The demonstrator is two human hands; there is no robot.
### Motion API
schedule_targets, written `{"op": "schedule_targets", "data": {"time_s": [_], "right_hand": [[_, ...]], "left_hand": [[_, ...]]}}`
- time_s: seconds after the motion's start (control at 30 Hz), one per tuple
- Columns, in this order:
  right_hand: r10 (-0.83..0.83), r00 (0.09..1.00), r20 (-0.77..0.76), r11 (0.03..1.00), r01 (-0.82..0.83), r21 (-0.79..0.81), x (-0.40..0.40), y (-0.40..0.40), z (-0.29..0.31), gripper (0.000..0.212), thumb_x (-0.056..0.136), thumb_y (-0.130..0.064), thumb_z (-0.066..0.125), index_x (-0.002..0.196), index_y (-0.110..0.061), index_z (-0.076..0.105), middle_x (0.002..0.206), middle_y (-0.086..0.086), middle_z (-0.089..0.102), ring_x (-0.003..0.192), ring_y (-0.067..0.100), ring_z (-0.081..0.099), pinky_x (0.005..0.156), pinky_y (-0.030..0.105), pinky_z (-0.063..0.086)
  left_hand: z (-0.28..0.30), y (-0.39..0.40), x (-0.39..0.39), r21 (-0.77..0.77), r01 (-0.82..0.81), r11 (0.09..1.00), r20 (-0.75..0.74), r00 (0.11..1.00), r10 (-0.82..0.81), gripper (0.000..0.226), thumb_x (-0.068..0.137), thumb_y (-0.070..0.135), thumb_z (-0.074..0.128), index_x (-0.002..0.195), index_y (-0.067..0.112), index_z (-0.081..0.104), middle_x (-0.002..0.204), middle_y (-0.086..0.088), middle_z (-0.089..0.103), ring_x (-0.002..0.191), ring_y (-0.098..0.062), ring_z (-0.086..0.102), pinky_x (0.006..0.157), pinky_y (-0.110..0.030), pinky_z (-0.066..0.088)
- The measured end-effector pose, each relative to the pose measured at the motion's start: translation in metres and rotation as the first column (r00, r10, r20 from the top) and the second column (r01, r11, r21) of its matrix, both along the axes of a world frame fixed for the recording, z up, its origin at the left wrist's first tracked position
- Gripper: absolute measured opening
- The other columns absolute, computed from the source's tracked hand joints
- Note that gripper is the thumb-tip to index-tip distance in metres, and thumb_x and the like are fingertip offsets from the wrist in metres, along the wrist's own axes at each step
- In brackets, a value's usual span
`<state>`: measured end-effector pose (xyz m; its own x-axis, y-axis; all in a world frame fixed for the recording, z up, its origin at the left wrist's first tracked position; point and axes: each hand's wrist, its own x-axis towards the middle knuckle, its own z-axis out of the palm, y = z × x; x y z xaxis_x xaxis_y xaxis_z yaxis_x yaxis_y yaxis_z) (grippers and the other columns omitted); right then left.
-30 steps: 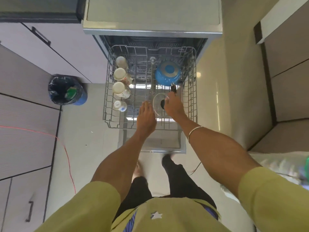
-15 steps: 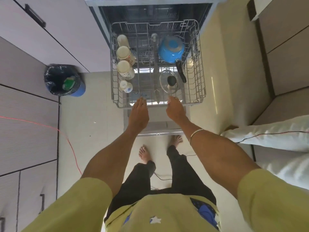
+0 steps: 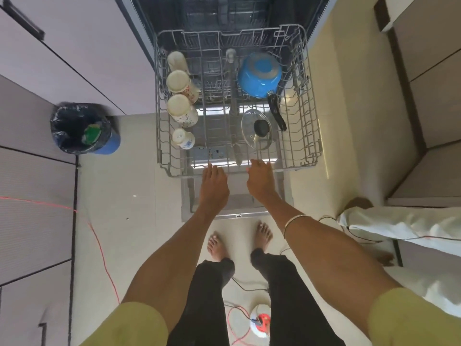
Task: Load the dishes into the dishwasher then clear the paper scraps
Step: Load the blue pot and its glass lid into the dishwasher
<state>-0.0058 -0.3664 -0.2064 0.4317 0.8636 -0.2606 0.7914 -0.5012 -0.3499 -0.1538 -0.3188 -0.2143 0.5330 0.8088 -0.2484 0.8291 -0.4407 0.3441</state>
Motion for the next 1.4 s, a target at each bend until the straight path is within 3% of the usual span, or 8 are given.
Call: {"op": "schedule_targets", "data": {"time_s": [0.13,0.2,0.43,0.67,0.87,1.03,1.27,1.4], "right_hand": [[-0.030,0.997,0.070,0.956,0.008,0.294,-0.008,-0.011,-0.023,0.033,0.090,-0.001,0.040,0.111,-0.008,0.065,0.096,0.006,0.066,0.095,0.023,0.060,0.098,0.028,0.032],[0.002,0.995,0.102,0.921,-0.042,0.388,-0.005,-0.019,-0.033,0.031,0.099,-0.013,0.039,0.114,-0.007,0.065,0.100,0.006,0.066,0.099,0.022,0.058,0.102,0.025,0.029],[0.144,0.968,0.207,0.903,-0.214,0.373,0.020,-0.013,-0.057,0.031,0.101,-0.020,0.043,0.120,-0.010,0.065,0.109,0.005,0.067,0.105,0.025,0.059,0.099,0.034,0.035],[0.135,0.969,0.206,0.881,-0.213,0.423,0.034,0.027,-0.056,0.030,0.092,-0.008,0.057,0.121,-0.012,0.065,0.112,0.004,0.066,0.109,0.025,0.058,0.099,0.032,0.031],[0.139,0.975,0.171,0.860,-0.204,0.467,0.051,0.058,-0.060,0.044,0.106,-0.028,0.024,0.120,-0.015,0.064,0.112,0.003,0.065,0.108,0.023,0.057,0.093,0.030,0.031],[0.079,0.993,0.091,0.828,-0.116,0.549,0.063,0.092,-0.065,0.035,0.103,-0.021,0.035,0.123,-0.015,0.063,0.118,0.001,0.064,0.115,0.021,0.054,0.097,0.027,0.027],[0.075,0.986,0.151,0.712,-0.159,0.684,0.093,0.149,-0.073,0.033,0.100,-0.016,0.042,0.126,-0.013,0.062,0.130,0.002,0.061,0.129,0.021,0.048,0.106,0.031,0.027],[0.044,0.966,0.254,0.645,-0.222,0.731,0.110,0.176,-0.089,0.038,0.103,-0.019,0.036,0.129,-0.011,0.063,0.133,0.004,0.061,0.132,0.021,0.045,0.111,0.026,0.018]], "left_hand": [[-0.028,-0.009,0.003,0.128,-0.082,0.988,0.079,0.994,0.072,0.027,0.092,-0.004,0.044,0.114,0.002,0.058,0.123,-0.020,0.059,0.138,-0.040,0.037,0.121,-0.049,0.018],[-0.036,-0.012,0.005,0.185,-0.130,0.974,0.157,0.982,0.101,0.029,0.093,-0.003,0.038,0.112,0.003,0.058,0.122,-0.019,0.059,0.137,-0.040,0.037,0.121,-0.049,0.019],[-0.051,-0.008,0.020,0.273,-0.228,0.935,0.264,0.952,0.155,0.039,0.091,-0.009,0.046,0.127,0.001,0.056,0.147,-0.021,0.044,0.150,-0.036,0.013,0.123,-0.048,0.008],[-0.057,0.035,0.033,0.329,-0.238,0.914,0.305,0.943,0.136,0.051,0.084,-0.018,0.047,0.130,0.002,0.054,0.147,-0.020,0.044,0.151,-0.036,0.010,0.123,-0.050,0.009],[-0.062,0.064,0.051,0.386,-0.259,0.886,0.331,0.935,0.129,0.052,0.081,-0.017,0.051,0.131,-0.002,0.055,0.150,-0.021,0.042,0.151,-0.033,0.009,0.123,-0.049,0.006],[-0.068,0.096,0.067,0.444,-0.284,0.850,0.390,0.915,0.102,0.056,0.079,-0.019,0.053,0.131,-0.002,0.055,0.151,-0.020,0.040,0.151,-0.034,0.011,0.123,-0.049,0.004],[-0.084,0.159,0.096,0.554,-0.327,0.766,0.512,0.859,-0.004,0.056,0.080,-0.017,0.054,0.132,0.003,0.058,0.153,-0.015,0.040,0.150,-0.035,0.015,0.122,-0.054,0.011],[-0.099,0.188,0.115,0.596,-0.399,0.697,0.597,0.801,-0.052,0.050,0.084,-0.011,0.059,0.132,0.004,0.059,0.150,-0.014,0.045,0.151,-0.026,0.008,0.122,-0.048,0.003]]}}
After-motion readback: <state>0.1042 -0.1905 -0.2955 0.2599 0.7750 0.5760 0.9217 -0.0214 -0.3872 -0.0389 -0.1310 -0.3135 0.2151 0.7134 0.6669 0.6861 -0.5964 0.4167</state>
